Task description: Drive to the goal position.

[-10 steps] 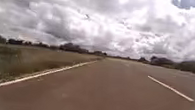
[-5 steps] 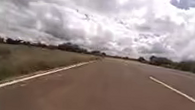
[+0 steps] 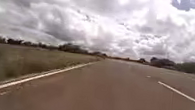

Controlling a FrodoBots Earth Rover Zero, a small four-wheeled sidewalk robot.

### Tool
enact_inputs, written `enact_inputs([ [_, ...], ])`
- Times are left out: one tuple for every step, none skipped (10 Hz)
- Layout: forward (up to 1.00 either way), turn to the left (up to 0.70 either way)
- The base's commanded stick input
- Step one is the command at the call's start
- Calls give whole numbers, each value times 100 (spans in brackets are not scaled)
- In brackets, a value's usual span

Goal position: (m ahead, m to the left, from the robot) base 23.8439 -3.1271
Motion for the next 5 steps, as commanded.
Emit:
enact_inputs([
  [100, 0],
  [100, 0],
  [100, 0],
  [100, 0],
  [100, 0],
])
